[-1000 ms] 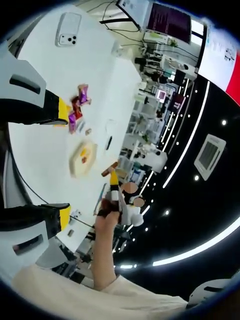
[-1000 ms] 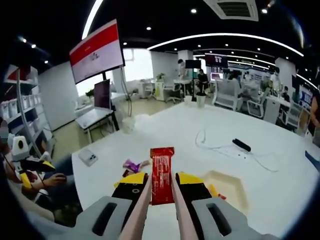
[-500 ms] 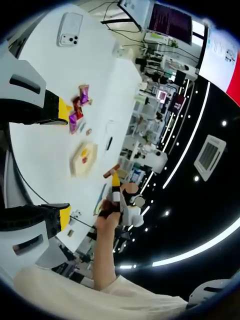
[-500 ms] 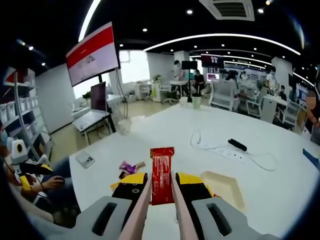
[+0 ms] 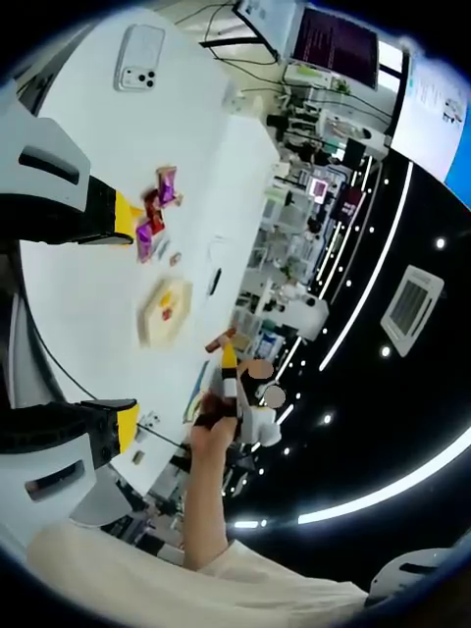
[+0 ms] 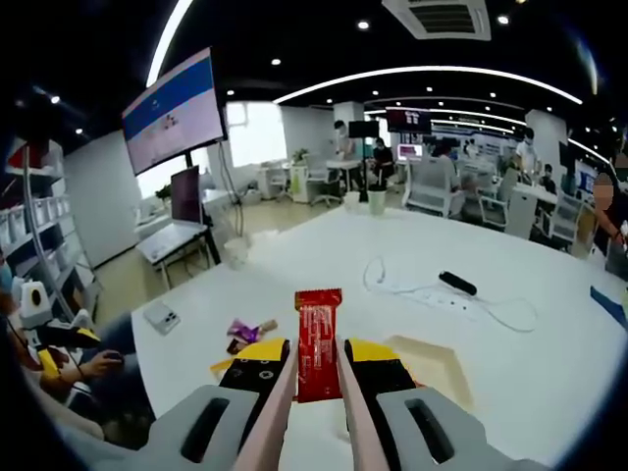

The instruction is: Place the target food into the container with the food tongs after gripping and lifting it, then release it inside without dropping or visibly crushing the food.

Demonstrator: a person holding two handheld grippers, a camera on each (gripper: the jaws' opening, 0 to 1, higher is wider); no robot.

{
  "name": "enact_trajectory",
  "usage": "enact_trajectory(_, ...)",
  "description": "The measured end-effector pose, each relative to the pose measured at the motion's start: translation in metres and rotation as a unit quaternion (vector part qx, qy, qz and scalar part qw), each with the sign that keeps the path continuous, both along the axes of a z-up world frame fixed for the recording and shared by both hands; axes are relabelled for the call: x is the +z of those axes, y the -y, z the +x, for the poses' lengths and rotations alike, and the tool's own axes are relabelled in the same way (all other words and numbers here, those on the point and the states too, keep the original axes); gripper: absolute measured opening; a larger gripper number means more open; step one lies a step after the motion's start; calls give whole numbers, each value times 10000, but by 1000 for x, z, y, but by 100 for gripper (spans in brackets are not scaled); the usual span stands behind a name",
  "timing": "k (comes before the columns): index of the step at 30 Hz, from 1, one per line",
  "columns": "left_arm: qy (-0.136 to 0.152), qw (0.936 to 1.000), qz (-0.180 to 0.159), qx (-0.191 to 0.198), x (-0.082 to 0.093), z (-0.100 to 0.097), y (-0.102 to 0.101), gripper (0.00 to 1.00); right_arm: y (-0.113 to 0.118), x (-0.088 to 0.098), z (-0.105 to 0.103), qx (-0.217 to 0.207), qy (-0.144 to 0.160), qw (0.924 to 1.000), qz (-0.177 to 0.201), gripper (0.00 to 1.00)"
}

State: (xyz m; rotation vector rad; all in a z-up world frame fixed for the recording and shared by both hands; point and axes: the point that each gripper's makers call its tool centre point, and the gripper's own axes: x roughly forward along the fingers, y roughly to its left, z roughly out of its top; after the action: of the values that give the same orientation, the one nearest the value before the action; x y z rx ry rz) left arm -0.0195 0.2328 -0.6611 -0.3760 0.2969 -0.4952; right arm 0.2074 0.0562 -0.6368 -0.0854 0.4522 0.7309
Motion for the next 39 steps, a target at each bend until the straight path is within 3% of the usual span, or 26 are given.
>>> enact_trajectory(39,-15,10000,-13,-8,-3,2,-2,63,26,8,19,-308,88,9995,-30,21)
